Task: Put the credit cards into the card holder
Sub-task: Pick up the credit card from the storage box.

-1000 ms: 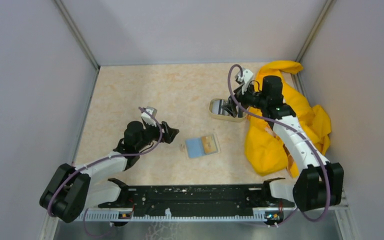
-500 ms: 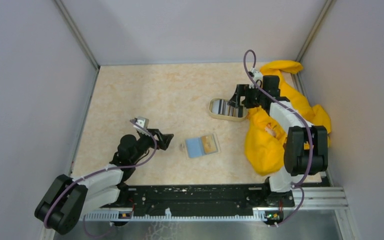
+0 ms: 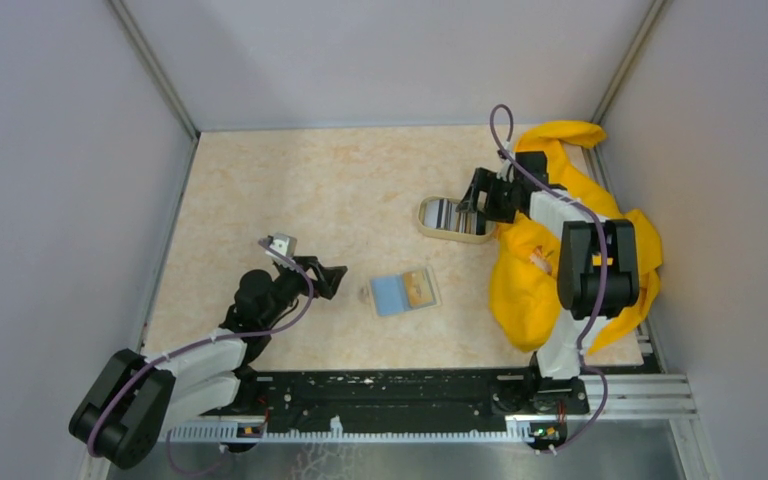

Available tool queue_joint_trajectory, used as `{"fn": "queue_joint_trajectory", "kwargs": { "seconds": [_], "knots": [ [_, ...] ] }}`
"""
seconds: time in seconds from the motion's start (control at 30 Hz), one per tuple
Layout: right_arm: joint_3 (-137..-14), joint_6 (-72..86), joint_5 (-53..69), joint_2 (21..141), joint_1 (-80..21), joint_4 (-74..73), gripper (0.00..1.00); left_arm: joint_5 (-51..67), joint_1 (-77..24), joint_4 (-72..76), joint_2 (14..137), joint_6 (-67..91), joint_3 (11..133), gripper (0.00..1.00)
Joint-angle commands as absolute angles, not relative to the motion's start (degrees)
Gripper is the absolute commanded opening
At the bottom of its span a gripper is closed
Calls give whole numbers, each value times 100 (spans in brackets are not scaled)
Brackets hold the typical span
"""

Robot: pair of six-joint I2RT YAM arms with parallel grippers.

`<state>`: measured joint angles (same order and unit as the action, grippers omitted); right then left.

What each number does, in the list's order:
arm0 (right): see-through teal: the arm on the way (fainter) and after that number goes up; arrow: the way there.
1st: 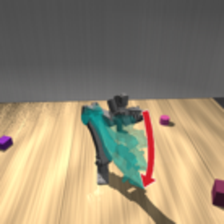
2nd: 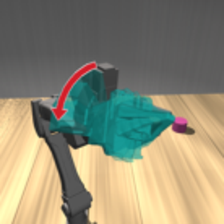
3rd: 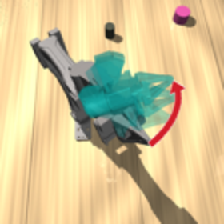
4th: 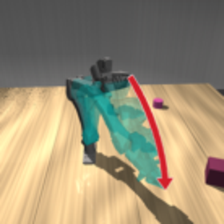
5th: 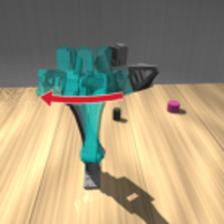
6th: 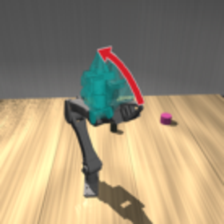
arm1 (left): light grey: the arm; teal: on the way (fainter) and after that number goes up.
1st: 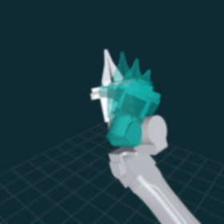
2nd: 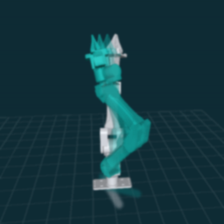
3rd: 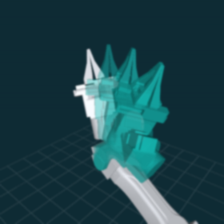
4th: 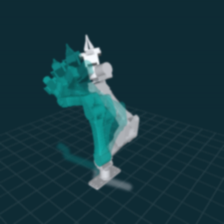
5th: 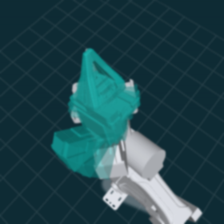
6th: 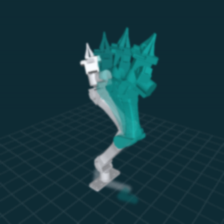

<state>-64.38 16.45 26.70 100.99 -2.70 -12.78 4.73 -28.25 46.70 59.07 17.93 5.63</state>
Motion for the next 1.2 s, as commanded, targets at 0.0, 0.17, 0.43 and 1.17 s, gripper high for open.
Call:
{"fn": "queue_joint_trajectory", "kwargs": {
  "seconds": [0.0,0.17,0.43,1.17],
  "knots": [
    [-7090,1950,2661,10471,-247,-1414,83,420,-2856,4924,5839,1723,494,99],
    [-7376,2091,2803,10857,-247,-1607,83,424,-2857,4925,5872,1723,513,99],
    [-7389,2261,2856,10974,-255,-1612,86,430,-2864,4896,5941,1714,562,99],
    [-6741,3016,4647,11107,-255,-327,70,405,-2883,4855,6014,1709,624,99]
  ]
}}
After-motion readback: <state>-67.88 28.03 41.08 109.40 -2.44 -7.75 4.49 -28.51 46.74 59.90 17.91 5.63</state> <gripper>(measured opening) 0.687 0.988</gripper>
